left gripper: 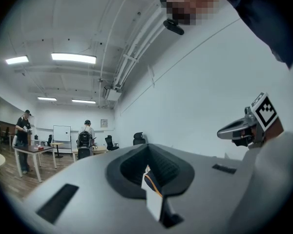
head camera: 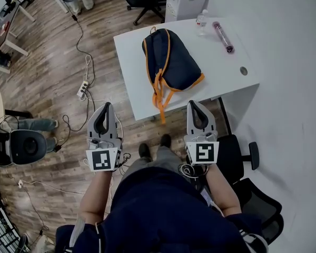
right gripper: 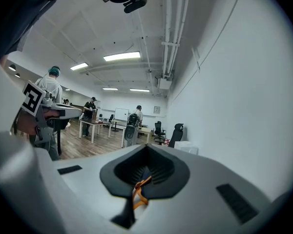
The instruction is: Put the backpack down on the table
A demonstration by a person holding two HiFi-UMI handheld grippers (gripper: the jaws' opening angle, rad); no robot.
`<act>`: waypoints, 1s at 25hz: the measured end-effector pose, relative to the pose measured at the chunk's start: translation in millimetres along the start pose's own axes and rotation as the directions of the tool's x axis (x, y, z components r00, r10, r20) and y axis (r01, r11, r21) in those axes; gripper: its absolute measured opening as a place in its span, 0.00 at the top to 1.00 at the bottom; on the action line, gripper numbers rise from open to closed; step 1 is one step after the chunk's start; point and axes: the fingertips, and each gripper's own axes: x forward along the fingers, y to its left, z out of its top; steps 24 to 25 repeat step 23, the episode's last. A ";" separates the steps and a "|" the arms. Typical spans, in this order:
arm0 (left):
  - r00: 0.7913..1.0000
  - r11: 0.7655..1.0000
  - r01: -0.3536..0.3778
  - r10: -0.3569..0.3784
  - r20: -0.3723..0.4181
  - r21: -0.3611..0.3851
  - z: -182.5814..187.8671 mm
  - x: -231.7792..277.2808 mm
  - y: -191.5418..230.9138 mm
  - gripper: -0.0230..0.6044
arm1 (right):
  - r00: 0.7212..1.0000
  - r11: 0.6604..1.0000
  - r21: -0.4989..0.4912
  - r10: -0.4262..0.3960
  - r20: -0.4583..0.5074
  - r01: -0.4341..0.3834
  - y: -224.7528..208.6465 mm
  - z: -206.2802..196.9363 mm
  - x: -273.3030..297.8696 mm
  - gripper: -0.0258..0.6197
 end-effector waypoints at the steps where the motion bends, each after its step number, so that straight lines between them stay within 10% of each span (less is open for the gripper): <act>1: 1.000 1.000 0.000 0.000 -0.002 0.000 -0.8 0.0 0.4 0.96 | 1.000 1.000 0.004 -0.003 -0.001 0.003 -0.1 -0.8 0.2 0.97; 25: 1.000 0.999 0.003 -0.004 -0.016 -0.039 -11.7 -0.4 4.4 0.96 | 1.000 0.998 -0.070 0.007 -0.027 -0.009 1.0 0.8 9.4 0.97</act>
